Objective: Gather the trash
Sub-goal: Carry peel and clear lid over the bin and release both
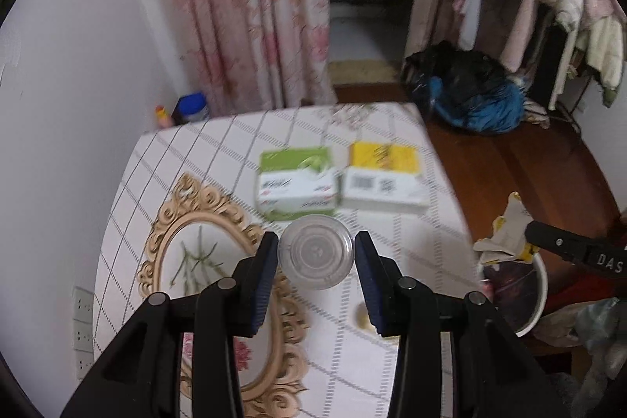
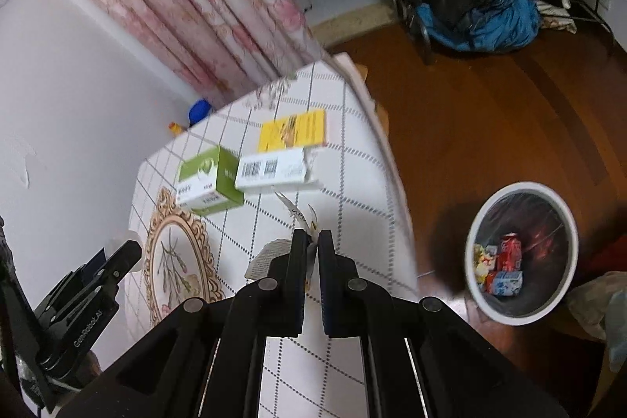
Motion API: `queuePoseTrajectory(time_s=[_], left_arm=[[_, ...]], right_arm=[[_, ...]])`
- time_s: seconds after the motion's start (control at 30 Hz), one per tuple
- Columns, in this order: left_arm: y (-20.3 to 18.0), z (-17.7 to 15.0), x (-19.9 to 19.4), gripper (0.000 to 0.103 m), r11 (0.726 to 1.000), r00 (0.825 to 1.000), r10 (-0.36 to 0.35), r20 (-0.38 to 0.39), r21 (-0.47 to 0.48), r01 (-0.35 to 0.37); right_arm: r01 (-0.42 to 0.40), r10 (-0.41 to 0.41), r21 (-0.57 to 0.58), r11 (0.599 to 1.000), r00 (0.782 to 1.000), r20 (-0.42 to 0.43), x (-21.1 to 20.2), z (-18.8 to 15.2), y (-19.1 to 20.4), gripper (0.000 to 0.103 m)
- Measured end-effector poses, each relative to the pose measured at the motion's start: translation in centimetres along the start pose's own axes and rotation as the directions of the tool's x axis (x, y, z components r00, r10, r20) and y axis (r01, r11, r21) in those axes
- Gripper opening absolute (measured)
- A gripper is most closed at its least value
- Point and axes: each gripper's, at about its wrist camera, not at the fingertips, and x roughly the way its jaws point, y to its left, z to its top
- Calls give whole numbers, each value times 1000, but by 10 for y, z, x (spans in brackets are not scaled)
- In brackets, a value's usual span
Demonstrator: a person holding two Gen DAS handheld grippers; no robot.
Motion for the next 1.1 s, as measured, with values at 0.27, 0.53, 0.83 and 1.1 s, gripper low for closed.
queuePoseTrajectory(time_s=[0.27, 0.53, 0.83, 1.1], left_arm=[[-80, 18, -22, 36, 991, 994, -101, 40, 87, 97], [-190, 15, -9, 36, 955, 973, -229, -16, 192, 228], [-288, -14, 80, 36, 893, 888, -344, -306, 187, 410], [-334, -32, 136, 36, 879, 854, -299, -425, 225, 419]], right_arm=[[22, -28, 62, 998, 995, 99, -72, 8, -61, 6], [123, -148, 199, 972, 982, 116, -119, -2, -173, 6], [213, -215, 343, 915, 976, -32, -78, -32, -296, 6], [253, -209, 410, 876, 966, -151, -16, -49, -356, 6]])
